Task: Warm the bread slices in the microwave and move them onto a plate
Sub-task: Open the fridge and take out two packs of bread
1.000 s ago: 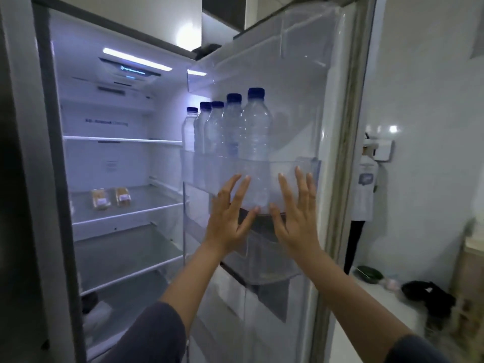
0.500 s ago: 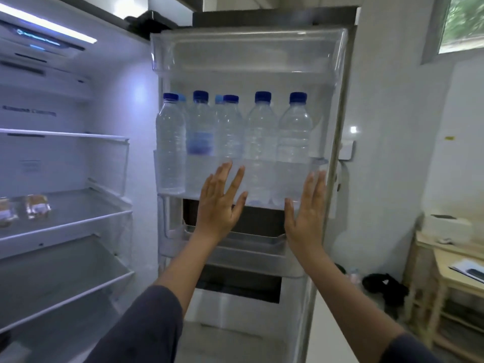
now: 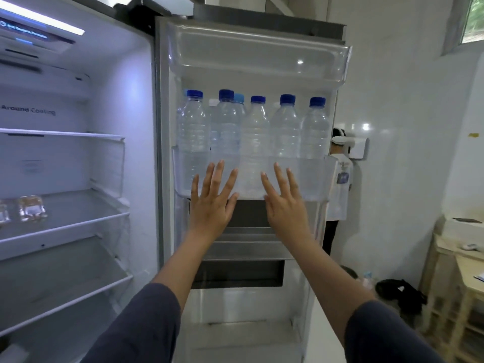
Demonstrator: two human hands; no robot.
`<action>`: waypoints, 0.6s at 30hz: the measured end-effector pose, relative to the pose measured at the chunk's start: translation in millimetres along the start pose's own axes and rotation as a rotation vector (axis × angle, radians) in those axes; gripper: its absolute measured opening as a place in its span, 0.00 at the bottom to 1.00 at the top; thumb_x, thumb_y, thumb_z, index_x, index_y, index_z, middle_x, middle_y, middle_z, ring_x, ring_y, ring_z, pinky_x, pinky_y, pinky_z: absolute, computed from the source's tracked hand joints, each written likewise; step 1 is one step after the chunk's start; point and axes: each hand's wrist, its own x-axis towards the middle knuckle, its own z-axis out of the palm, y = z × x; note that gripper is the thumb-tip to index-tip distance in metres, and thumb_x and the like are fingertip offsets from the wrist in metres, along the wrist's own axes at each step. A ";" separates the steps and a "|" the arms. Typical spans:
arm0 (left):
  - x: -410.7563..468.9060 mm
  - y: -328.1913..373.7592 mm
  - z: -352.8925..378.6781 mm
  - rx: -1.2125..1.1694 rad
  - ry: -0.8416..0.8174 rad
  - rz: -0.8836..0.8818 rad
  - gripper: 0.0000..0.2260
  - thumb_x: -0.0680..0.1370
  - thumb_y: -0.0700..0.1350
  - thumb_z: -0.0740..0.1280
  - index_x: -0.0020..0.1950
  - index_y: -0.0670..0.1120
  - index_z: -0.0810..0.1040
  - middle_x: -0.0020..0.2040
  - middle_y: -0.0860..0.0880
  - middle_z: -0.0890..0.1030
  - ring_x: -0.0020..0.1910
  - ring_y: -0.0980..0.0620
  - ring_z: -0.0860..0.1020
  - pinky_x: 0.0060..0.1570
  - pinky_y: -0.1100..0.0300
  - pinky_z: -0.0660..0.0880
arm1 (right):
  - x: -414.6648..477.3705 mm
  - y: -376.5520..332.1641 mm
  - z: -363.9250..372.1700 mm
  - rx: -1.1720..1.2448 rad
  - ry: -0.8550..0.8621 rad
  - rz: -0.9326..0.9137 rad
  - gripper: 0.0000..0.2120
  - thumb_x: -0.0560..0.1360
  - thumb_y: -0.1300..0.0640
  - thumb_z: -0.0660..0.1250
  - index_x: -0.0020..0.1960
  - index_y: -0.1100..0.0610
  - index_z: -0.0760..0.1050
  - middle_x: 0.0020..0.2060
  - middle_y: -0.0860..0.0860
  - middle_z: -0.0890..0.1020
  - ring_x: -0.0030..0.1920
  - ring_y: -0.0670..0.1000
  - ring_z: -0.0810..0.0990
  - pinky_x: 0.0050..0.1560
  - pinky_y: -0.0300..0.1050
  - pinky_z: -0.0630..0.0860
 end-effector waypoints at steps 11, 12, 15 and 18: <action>-1.2 -15.1 8.5 0.074 -0.082 0.029 0.25 0.80 0.52 0.55 0.76 0.53 0.52 0.77 0.47 0.50 0.76 0.52 0.36 0.73 0.44 0.48 | 21.1 -1.8 12.7 0.173 0.024 0.172 0.20 0.69 0.69 0.71 0.60 0.61 0.77 0.63 0.62 0.75 0.60 0.66 0.75 0.45 0.57 0.82; -0.5 -13.1 10.1 0.079 -0.080 0.024 0.26 0.80 0.52 0.55 0.76 0.53 0.52 0.77 0.47 0.50 0.76 0.52 0.37 0.72 0.44 0.48 | 22.5 0.6 13.9 0.180 0.028 0.171 0.19 0.69 0.69 0.71 0.59 0.62 0.78 0.62 0.63 0.76 0.60 0.67 0.75 0.45 0.57 0.82; 1.6 -8.6 14.1 0.120 -0.083 0.024 0.26 0.79 0.52 0.56 0.76 0.52 0.54 0.76 0.46 0.52 0.76 0.48 0.47 0.72 0.44 0.49 | 27.1 8.8 16.3 0.174 0.053 0.147 0.18 0.68 0.70 0.72 0.57 0.62 0.79 0.60 0.64 0.77 0.57 0.68 0.76 0.46 0.58 0.81; 5.7 -6.2 14.9 0.125 -0.084 0.041 0.26 0.78 0.52 0.58 0.75 0.52 0.56 0.76 0.46 0.53 0.75 0.46 0.51 0.71 0.44 0.51 | 27.4 11.5 18.6 0.197 0.053 0.143 0.19 0.68 0.70 0.71 0.59 0.64 0.78 0.61 0.64 0.76 0.56 0.67 0.76 0.48 0.57 0.80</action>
